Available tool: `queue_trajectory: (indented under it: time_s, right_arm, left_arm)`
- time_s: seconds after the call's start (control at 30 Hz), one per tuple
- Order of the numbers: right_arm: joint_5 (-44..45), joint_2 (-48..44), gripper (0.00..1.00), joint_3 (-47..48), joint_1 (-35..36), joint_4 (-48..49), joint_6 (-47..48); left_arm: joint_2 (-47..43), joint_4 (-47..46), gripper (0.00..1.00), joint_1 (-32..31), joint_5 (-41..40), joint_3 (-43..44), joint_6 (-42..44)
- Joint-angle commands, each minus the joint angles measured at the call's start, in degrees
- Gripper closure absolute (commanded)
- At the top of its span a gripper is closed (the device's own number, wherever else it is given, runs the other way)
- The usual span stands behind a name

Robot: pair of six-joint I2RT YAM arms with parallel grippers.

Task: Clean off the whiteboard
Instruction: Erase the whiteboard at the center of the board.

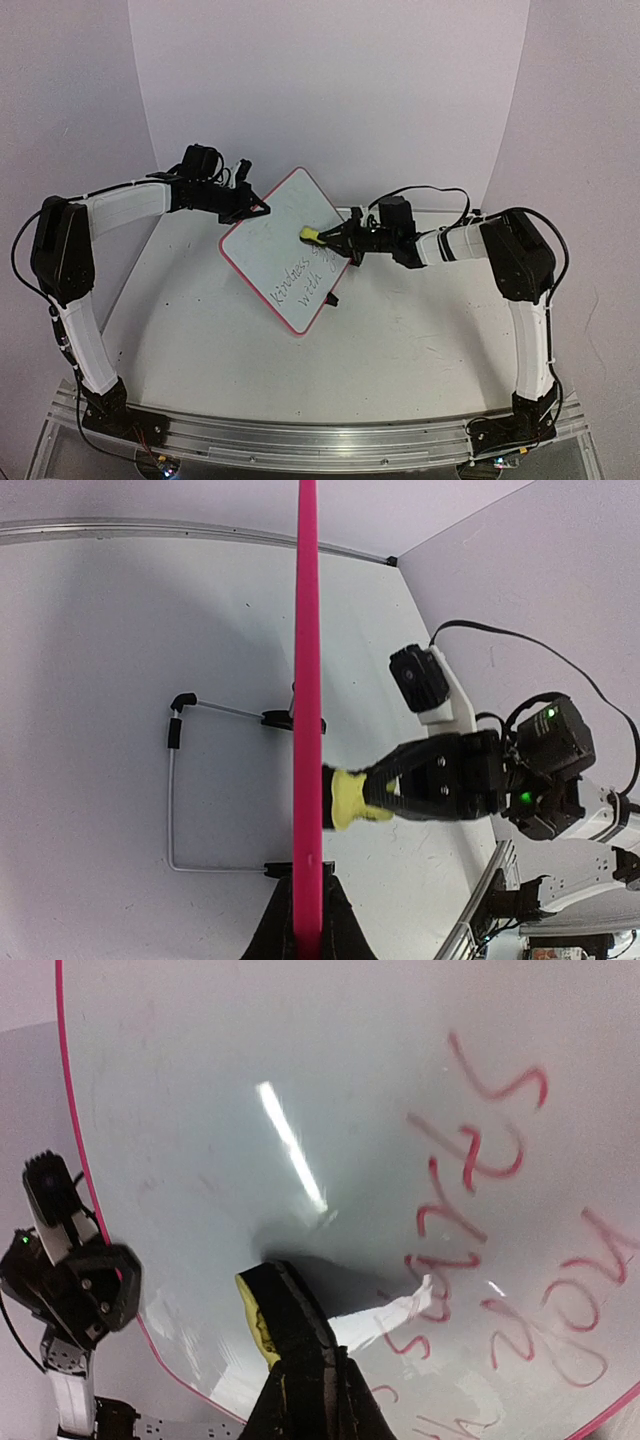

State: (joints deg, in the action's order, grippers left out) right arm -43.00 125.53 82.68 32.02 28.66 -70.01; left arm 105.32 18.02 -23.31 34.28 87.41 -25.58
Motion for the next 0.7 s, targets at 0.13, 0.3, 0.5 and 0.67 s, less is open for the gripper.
queue_trajectory:
  time_s: [0.13,0.3,0.5,0.67]
  right_arm:
    - [5.1,8.0,1.0,16.0,-0.7,-2.6,-3.7]
    - [4.3,11.1,1.0,23.9,0.4,-6.2,-3.5]
    - [3.4,13.2,1.0,30.1,1.6,-7.7,-4.4]
    - [2.3,14.1,1.0,33.0,2.8,-8.4,-4.8]
  left_arm:
    - [-2.6,1.4,1.0,-1.6,0.5,-0.8,3.3]
    - [-2.4,1.4,1.0,-1.6,0.7,-0.5,3.3]
    - [-2.2,1.4,1.0,-1.6,1.0,-0.4,3.3]
    - [-2.3,1.4,1.0,-1.6,0.9,-0.3,3.3]
